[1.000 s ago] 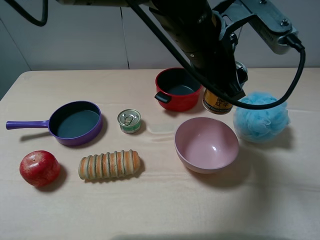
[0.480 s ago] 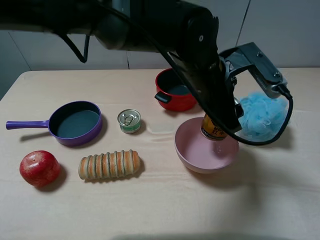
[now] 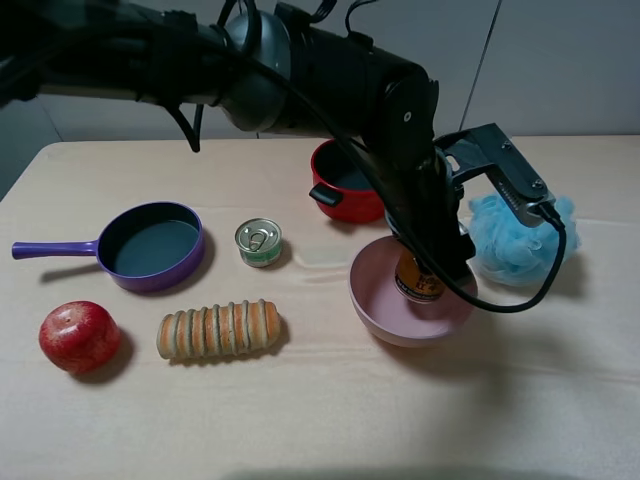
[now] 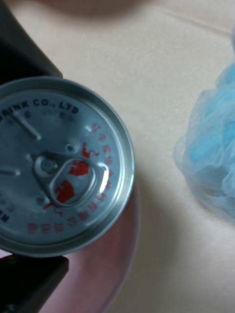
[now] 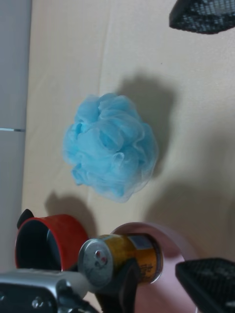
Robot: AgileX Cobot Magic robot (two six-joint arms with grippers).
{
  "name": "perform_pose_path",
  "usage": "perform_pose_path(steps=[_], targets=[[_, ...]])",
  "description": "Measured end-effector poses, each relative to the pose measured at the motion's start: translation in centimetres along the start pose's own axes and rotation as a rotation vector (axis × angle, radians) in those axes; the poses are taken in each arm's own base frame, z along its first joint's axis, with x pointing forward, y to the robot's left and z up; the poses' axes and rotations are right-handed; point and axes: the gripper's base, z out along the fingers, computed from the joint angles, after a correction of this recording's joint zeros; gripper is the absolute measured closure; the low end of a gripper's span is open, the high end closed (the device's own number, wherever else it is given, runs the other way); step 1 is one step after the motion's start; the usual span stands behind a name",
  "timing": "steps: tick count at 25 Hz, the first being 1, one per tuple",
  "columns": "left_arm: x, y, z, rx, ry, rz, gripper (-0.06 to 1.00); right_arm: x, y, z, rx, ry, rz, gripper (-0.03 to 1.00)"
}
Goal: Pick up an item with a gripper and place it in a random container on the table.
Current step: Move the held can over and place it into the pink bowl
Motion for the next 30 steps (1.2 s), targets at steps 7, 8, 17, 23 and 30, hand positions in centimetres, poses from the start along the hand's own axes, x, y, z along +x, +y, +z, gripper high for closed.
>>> perform_pose_path(steps=[7,8,17,23,30], targets=[[0.41,-0.13,0.36,0.012,0.032,0.0,0.26,0.0,0.0,0.0,0.0,0.0,0.0,0.27],[0.47,-0.15,0.38,0.013,0.037,0.0,0.26,0.0,0.0,0.0,0.0,0.0,0.0,0.27],[0.57,-0.18,0.37,0.017,0.048,0.0,0.26,0.0,0.0,0.0,0.0,0.0,0.0,0.27],[0.59,-0.19,0.37,0.018,0.05,0.0,0.26,0.0,0.0,0.0,0.0,0.0,0.0,0.27],[0.59,-0.19,0.37,0.018,0.05,0.0,0.27,0.0,0.0,0.0,0.0,0.0,0.0,0.27]])
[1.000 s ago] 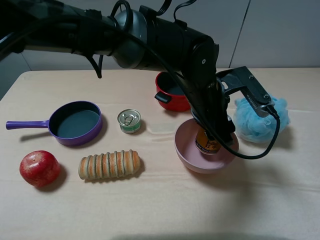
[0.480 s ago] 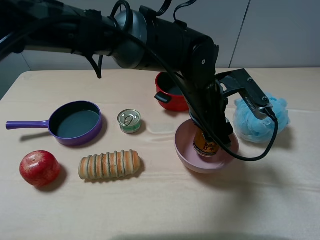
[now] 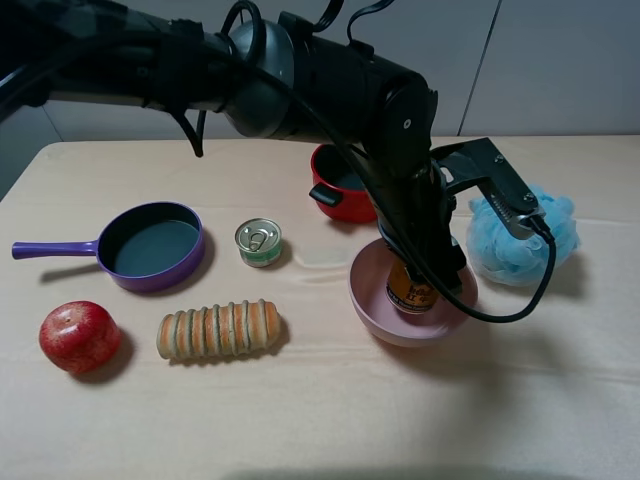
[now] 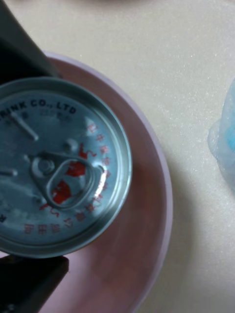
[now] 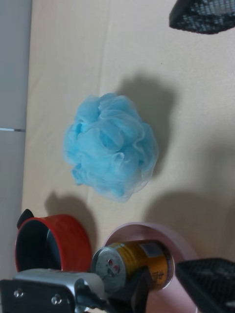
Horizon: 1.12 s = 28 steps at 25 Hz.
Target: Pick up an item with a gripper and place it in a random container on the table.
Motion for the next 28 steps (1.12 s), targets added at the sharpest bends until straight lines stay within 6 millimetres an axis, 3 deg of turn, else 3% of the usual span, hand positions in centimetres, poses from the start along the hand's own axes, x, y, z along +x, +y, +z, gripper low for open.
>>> perform_pose_path(steps=[4,8,11,28], targets=[[0.01,0.0,0.01,0.0,0.0,-0.001,0.25,0.0,0.0,0.0,0.0,0.0,0.0,0.27],[-0.07,0.03,-0.03,-0.003,-0.008,-0.001,0.06,0.0,0.0,0.0,0.0,0.0,0.0,0.27],[-0.07,0.03,-0.03,-0.003,-0.008,-0.001,-0.02,0.0,0.0,0.0,0.0,0.0,0.0,0.27],[-0.06,0.02,-0.03,-0.003,-0.007,-0.001,-0.05,0.0,0.0,0.0,0.0,0.0,0.0,0.27]])
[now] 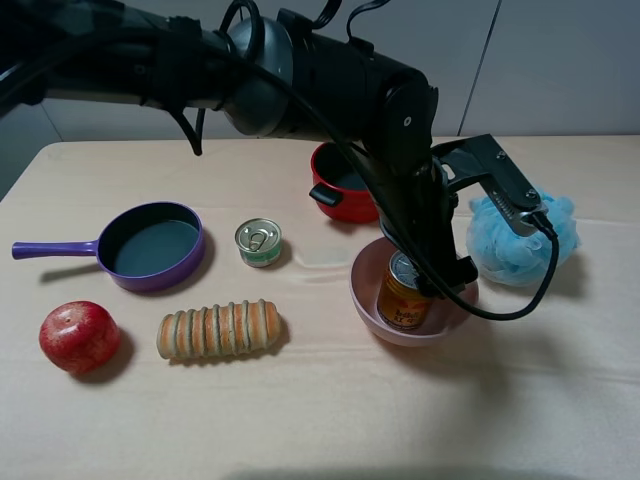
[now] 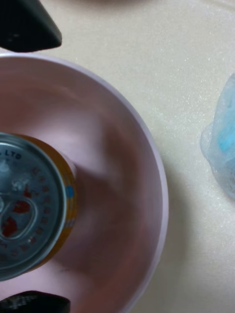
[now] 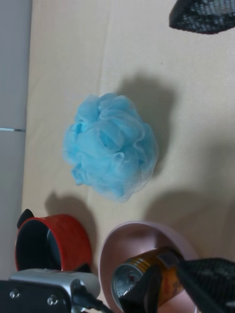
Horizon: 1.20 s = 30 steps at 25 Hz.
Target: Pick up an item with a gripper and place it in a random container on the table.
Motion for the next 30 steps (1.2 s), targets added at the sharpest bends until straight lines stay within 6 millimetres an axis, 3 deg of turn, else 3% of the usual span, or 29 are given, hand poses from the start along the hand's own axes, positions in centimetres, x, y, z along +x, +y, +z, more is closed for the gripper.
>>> perform_pose_path(steps=[4,7,20,30], targets=[[0.1,0.0,-0.3,0.004,0.01,0.0,-0.05,0.0,0.0,0.0,0.0,0.0,0.0,0.27],[0.0,-0.1,-1.6,0.009,0.019,-0.002,-0.05,0.0,0.0,0.0,0.0,0.0,0.0,0.27],[0.7,-0.8,-9.9,0.051,0.118,-0.039,-0.05,0.0,0.0,0.0,0.0,0.0,0.0,0.27],[3.6,-1.2,-15.4,0.003,0.278,-0.14,-0.05,0.0,0.0,0.0,0.0,0.0,0.0,0.27]])
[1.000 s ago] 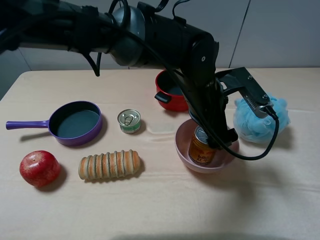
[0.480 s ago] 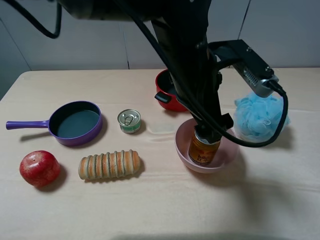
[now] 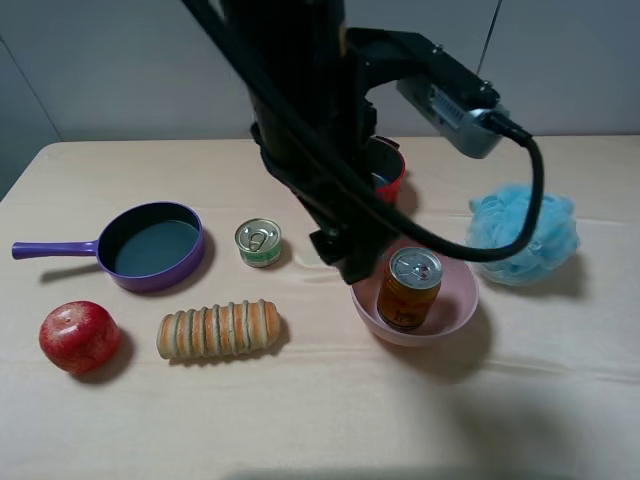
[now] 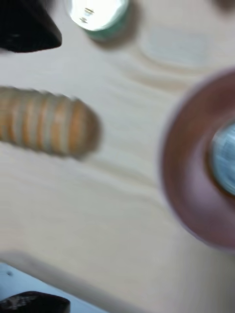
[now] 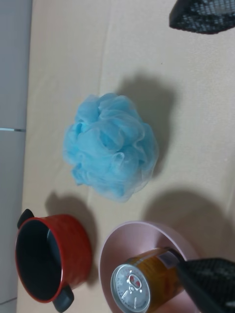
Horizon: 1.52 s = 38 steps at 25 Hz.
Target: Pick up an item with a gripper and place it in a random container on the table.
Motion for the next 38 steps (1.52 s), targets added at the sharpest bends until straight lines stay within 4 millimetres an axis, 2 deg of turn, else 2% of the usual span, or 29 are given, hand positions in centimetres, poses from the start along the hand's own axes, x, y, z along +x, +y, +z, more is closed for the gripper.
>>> perform_pose_path(steps=[4,9,11,13,14,18,23,29,34,38], targets=[[3.1,0.6,-1.0,-0.085,0.042,-0.04,-0.05,0.0,0.0,0.0,0.0,0.0,0.0,0.27],[7.4,1.5,-1.6,-0.104,0.073,-0.12,-0.05,0.0,0.0,0.0,0.0,0.0,0.0,0.27],[8.1,1.7,-1.7,-0.105,0.078,-0.139,-0.05,0.0,0.0,0.0,0.0,0.0,0.0,0.27],[9.7,2.0,-2.0,-0.109,0.082,-0.18,-0.05,0.0,0.0,0.0,0.0,0.0,0.0,0.27],[11.3,2.1,-2.0,-0.112,0.092,-0.224,-0.05,0.0,0.0,0.0,0.0,0.0,0.0,0.27],[14.5,2.1,-2.7,-0.121,0.079,-0.306,-0.05,0.0,0.0,0.0,0.0,0.0,0.0,0.27],[17.6,1.6,-2.7,-0.105,0.074,-0.358,-0.05,0.0,0.0,0.0,0.0,0.0,0.0,0.27],[21.0,0.6,-0.9,-0.084,0.103,-0.385,-0.05,0.0,0.0,0.0,0.0,0.0,0.0,0.27],[23.9,-0.7,0.2,-0.083,-0.004,-0.39,-0.05,0.0,0.0,0.0,0.0,0.0,0.0,0.27],[26.4,-1.7,0.1,-0.07,-0.103,-0.444,-0.05,0.0,0.0,0.0,0.0,0.0,0.0,0.27]])
